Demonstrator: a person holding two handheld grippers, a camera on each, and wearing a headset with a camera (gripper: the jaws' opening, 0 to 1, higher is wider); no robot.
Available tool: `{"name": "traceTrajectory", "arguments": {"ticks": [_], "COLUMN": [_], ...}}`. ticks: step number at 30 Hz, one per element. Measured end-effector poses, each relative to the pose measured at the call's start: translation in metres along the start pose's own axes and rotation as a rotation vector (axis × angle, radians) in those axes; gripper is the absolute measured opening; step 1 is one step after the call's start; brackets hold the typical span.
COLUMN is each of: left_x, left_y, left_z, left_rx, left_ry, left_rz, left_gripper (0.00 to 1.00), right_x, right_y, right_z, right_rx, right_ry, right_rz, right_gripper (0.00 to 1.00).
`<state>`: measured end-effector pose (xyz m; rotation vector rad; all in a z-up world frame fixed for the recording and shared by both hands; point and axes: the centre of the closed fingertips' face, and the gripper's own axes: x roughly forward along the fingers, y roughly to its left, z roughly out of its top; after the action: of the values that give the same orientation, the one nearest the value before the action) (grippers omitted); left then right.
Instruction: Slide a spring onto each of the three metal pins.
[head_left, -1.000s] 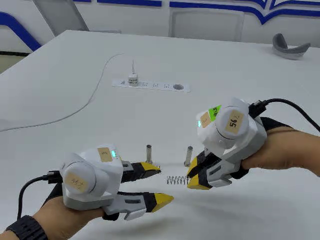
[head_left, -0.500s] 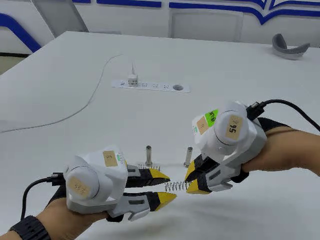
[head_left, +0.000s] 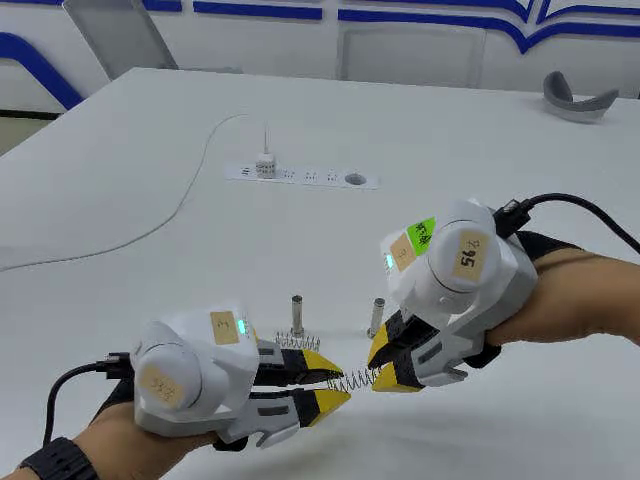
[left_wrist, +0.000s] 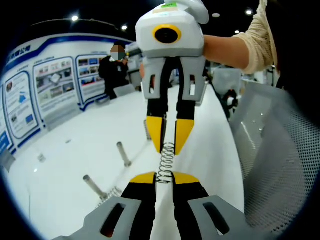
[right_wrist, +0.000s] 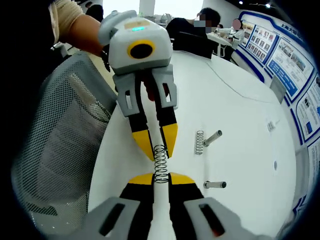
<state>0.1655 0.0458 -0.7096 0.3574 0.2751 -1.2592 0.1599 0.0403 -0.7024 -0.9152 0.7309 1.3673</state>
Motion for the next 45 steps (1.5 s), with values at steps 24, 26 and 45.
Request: {"name": "traceTrajectory", "arguments": {"ticks": [24,26,45], "left_x": [0.001,0.002,0.002], "left_y": [-0.002,-0.002,0.0], "left_z": [0.001,0.002,0.003], "left_rx": [-0.013,-0.014,-0.022], "left_ry": [-0.002,-0.005,-0.016], "left_rz": [-0.006,-0.006,-0.002], "left_gripper": [0.11,0.11,0.11], "right_x": [-0.009,-0.009,-0.006], "right_y": [0.0,0.0,0.001], "right_z": [0.043,0.045,0.042], "right_rx": [-0.046,-0.046,-0.01], "right_ry": [-0.088,-0.097,-0.112], "right_rz": [-0.032,-0.032,-0.034], "right_gripper": [0.12,0.12,0.14]}}
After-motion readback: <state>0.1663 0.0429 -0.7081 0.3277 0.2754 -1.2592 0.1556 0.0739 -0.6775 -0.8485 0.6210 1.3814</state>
